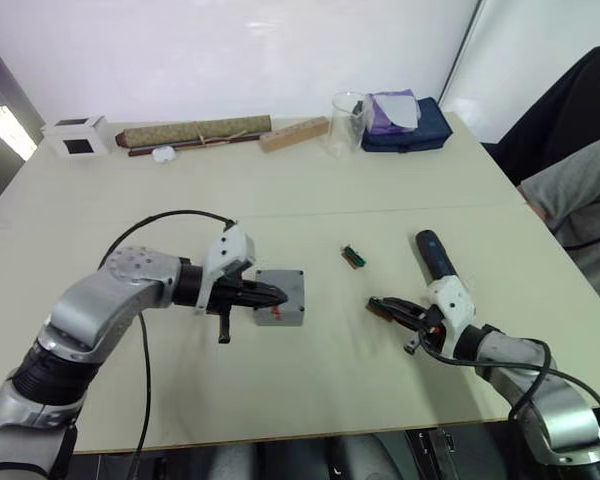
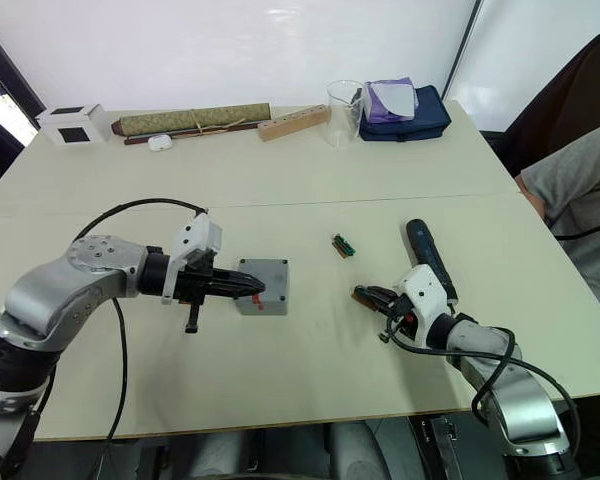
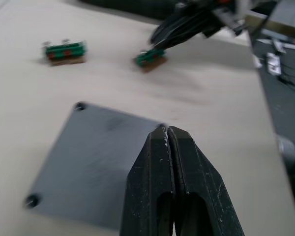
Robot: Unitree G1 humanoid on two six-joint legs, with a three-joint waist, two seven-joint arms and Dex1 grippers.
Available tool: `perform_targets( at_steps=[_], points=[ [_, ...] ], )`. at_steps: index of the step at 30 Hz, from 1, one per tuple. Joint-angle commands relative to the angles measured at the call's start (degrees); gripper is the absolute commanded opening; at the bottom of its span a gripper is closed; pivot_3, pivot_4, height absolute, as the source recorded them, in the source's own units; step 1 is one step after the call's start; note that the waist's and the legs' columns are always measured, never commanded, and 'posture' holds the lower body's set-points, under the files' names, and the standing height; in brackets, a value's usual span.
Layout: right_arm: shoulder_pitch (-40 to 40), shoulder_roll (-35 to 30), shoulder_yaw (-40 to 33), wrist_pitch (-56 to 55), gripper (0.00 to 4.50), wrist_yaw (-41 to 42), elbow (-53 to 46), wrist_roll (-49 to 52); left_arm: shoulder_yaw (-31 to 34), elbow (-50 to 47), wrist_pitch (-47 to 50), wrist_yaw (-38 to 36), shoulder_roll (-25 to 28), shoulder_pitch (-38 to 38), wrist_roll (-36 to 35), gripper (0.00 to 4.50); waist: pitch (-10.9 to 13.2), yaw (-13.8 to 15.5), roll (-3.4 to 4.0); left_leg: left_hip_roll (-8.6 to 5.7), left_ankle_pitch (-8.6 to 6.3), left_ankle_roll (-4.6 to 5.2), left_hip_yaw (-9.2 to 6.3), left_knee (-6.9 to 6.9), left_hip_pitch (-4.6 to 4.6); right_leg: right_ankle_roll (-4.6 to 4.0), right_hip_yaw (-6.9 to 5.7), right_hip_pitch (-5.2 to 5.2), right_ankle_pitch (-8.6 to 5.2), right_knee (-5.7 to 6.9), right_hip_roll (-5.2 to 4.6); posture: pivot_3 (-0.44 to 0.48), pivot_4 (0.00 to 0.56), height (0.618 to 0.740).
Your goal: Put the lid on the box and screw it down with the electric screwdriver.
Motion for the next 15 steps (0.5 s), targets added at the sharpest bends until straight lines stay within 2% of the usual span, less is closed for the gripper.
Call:
perform_targets(
  at_steps=[1,7,10,13,15],
  points=[
    [-2.67,-0.94,-3.30,4.00,0.02,-1.76,-8.23,4.02,3.97,3.50,-2.71,0.82,-0.23,-1.12,0.72,0.00,0.00,-0.05,0.00,0.01,0.00,0.00,0.00,0.00,0.00,0.00,0.00,0.00,0.00,0.00,0.01,0.000,0.150,0.740],
    [-6.61,-0.74,-2.58,8.36,0.02,-3.45,-11.53,6.56,5.56,6.79,-3.78,1.68,-1.00,-1.03,1.20,0.00,0.00,0.10,0.00,0.00,0.00,0.00,-0.03,0.00,0.00,0.02,-0.03,0.02,0.01,-0.01,-0.01,0.000,0.150,0.740],
    [-13.93,1.58,2.83,9.60,0.02,-4.26,-10.38,6.51,7.87,5.84,-2.28,1.32,0.33,1.44,-0.41,0.00,0.01,-0.33,0.00,-0.01,0.00,0.00,-0.01,0.02,-0.01,0.02,-0.02,0.01,0.02,0.00,-0.04,0.000,0.150,0.740],
    [-21.99,6.12,10.84,6.89,0.02,-3.61,-3.36,3.38,11.13,3.47,1.08,1.52,0.95,4.21,-3.89,0.00,0.02,-0.99,0.01,0.10,0.00,0.00,0.05,-0.01,0.04,-0.01,0.01,-0.07,0.04,0.08,0.05,0.000,0.150,0.740],
    [-24.64,8.29,14.20,4.62,0.02,-3.08,0.54,1.56,11.40,1.76,1.39,2.05,0.89,5.95,-4.23,0.00,0.02,-0.76,0.01,0.11,0.00,0.00,-0.05,-0.04,0.01,-0.06,-0.05,-0.11,0.02,0.15,0.08,0.000,0.150,0.740]
  ],
)
